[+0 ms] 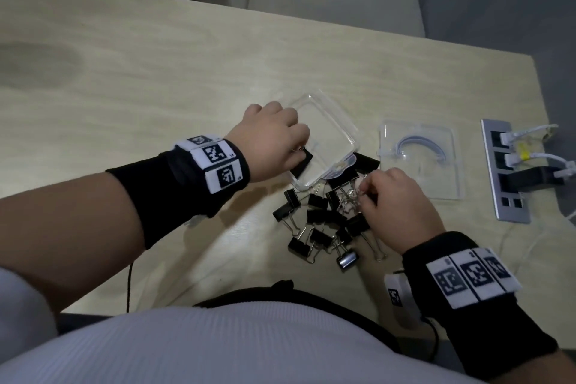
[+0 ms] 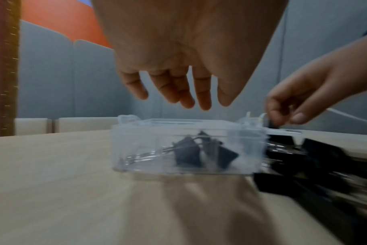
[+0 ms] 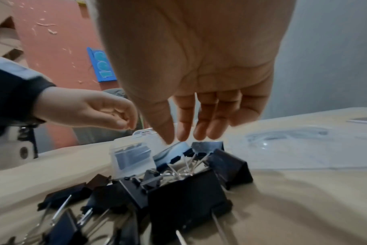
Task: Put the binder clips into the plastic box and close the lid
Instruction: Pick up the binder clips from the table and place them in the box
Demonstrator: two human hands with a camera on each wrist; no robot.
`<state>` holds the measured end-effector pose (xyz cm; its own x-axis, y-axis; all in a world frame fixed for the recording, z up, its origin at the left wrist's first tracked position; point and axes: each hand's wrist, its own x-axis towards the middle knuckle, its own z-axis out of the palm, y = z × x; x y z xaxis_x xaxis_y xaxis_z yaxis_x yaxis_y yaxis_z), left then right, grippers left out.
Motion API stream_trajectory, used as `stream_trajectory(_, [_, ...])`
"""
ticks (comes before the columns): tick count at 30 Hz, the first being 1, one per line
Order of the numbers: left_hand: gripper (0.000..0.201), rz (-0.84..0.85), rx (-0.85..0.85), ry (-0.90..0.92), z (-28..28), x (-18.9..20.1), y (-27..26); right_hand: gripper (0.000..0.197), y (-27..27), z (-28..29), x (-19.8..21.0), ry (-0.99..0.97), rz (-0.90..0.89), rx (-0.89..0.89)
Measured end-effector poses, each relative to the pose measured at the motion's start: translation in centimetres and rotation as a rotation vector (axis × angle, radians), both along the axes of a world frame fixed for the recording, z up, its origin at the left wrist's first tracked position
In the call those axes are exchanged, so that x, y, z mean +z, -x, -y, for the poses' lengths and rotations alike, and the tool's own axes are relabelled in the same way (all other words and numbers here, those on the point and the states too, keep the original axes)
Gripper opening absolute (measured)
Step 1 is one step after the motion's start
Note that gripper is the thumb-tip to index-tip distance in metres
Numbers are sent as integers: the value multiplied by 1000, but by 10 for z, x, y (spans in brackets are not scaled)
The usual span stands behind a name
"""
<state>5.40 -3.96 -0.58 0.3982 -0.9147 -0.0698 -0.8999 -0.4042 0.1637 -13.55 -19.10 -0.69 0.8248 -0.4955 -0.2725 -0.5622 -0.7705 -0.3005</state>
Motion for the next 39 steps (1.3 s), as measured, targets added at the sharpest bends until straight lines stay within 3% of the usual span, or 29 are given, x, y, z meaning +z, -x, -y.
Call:
stream_trajectory(3, [28,4,-199,-27,-5,-1,26,51,11,-5,-8,-125,-217,-19])
stream_trajectory(5, [28,20,-276,-69,-3,-6,39,57,14,-12,-16,-142,-193,-25])
stream_trajectory(13, [36,47,-284,-21,26,-10,55,34,27,-13,-21,-129,3,-90])
stream_trajectory(18, [43,-12,-230,44,36,-5,50,16,25,11,5,-237,273,-278])
stream_trajectory(21, [41,10,-196,33,52,-4,40,7,14,22,12,-301,255,-368])
stream_trajectory(24, [41,33,-167,-6,71,-4,34,17,-6,34,4,-152,112,-320])
stream_trajectory(28, [40,50,-206,-95,96,-9,39,34,-23,48,-9,-1,-271,-231])
stream_trajectory(30, [38,34,-208,-124,104,-10,41,39,-20,47,-12,48,-355,-160])
stream_trajectory(35, [28,122,-348,-223,117,-15,49,46,0,33,-17,187,-260,-6])
stream_trajectory(39, [21,109,-323,-253,118,-16,56,49,9,31,-19,191,-172,52])
